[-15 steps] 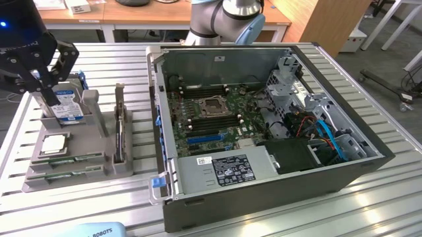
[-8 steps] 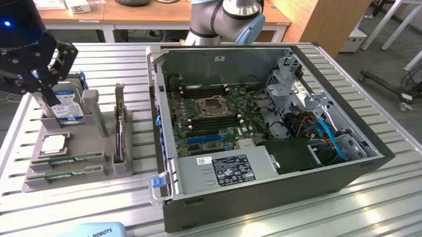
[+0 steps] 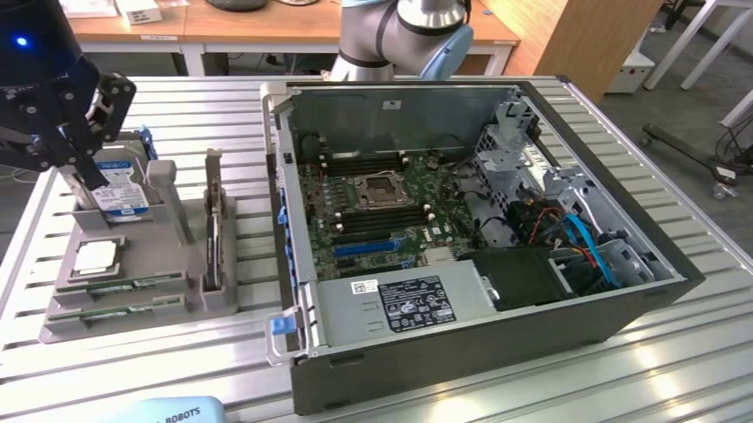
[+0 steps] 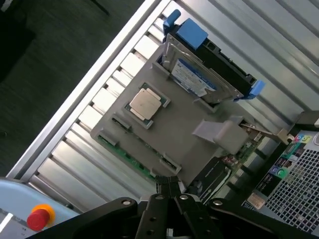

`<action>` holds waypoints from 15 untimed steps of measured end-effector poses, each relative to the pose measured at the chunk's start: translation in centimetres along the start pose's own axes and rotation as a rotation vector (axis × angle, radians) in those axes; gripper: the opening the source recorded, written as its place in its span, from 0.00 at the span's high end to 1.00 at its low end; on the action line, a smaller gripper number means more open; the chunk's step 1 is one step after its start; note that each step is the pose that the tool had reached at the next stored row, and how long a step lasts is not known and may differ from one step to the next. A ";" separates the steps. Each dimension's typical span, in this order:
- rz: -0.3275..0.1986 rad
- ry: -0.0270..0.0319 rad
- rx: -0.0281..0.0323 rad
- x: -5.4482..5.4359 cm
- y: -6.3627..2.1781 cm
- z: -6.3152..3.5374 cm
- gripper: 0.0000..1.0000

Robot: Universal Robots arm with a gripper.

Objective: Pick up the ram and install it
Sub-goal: 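Pick up the ram and move it above insertion slot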

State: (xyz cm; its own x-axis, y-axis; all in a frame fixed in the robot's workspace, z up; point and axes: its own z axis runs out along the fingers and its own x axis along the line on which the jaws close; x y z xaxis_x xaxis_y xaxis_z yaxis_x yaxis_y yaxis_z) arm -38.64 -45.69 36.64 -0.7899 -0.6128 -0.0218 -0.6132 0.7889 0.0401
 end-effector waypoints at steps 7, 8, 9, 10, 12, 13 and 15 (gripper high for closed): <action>-0.118 0.0048 -0.0026 0.0 0.00 0.05 0.90; -0.135 0.0054 -0.0030 0.0 0.00 0.06 0.90; -0.151 0.0061 -0.0033 0.0 0.00 0.07 0.90; -0.168 0.0068 -0.0037 0.0 0.00 0.07 0.90; -0.204 0.0082 -0.0045 0.0 0.00 0.09 0.90; -0.221 0.0089 -0.0048 0.0 0.00 0.10 0.90; -0.257 0.0103 -0.0056 0.0 -0.01 0.11 0.90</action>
State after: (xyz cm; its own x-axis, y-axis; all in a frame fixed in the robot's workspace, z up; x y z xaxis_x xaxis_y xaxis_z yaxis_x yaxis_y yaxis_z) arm -38.64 -45.69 36.53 -0.6082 -0.7935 -0.0218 -0.7936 0.6071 0.0401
